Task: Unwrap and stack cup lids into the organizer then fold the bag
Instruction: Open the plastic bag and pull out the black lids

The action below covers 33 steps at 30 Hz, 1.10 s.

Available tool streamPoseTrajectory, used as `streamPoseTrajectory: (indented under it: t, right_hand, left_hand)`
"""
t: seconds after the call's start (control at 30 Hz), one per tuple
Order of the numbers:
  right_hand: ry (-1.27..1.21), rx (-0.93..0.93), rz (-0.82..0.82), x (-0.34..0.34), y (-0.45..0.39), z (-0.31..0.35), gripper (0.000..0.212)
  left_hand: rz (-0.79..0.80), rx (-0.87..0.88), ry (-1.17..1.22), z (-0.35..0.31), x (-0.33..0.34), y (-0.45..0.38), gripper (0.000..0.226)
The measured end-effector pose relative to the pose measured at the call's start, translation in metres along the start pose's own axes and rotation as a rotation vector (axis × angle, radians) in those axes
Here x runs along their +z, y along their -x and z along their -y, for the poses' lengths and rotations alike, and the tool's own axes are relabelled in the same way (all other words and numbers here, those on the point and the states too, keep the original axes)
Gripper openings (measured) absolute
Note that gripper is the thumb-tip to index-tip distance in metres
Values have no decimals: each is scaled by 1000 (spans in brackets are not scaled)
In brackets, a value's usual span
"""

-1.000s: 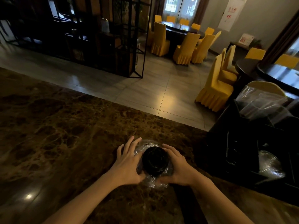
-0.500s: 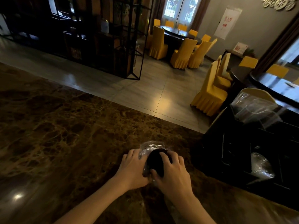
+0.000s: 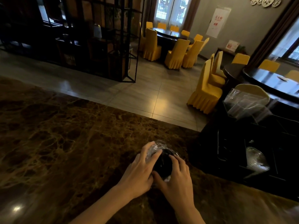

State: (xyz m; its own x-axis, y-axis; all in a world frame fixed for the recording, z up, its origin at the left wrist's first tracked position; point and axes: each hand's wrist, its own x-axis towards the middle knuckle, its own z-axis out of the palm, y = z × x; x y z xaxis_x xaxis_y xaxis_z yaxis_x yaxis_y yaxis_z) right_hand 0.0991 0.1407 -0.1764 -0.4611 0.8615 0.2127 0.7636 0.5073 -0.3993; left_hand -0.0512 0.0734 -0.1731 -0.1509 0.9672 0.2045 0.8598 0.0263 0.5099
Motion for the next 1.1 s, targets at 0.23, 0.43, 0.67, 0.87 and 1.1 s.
streamPoseTrajectory:
  t: [0.23, 0.43, 0.67, 0.87, 1.1]
  right_hand:
    - [-262, 52, -3, -15, -1, -15, 84]
    - [-291, 64, 7, -15, -1, -23, 97]
    - [-381, 118, 33, -21, -4, -24, 105]
    - [-459, 101, 45, -31, -8, -32, 89]
    - [-421, 31, 96, -29, -10, -38, 97]
  left_hand:
    - [-5, 99, -6, -11, -8, -6, 87]
    - [-41, 70, 72, -25, -6, -10, 78]
    - [-30, 85, 167, -27, -8, -11, 74]
    - [1, 87, 216, -25, -7, -14, 75]
    - [16, 106, 219, -23, -6, -13, 74]
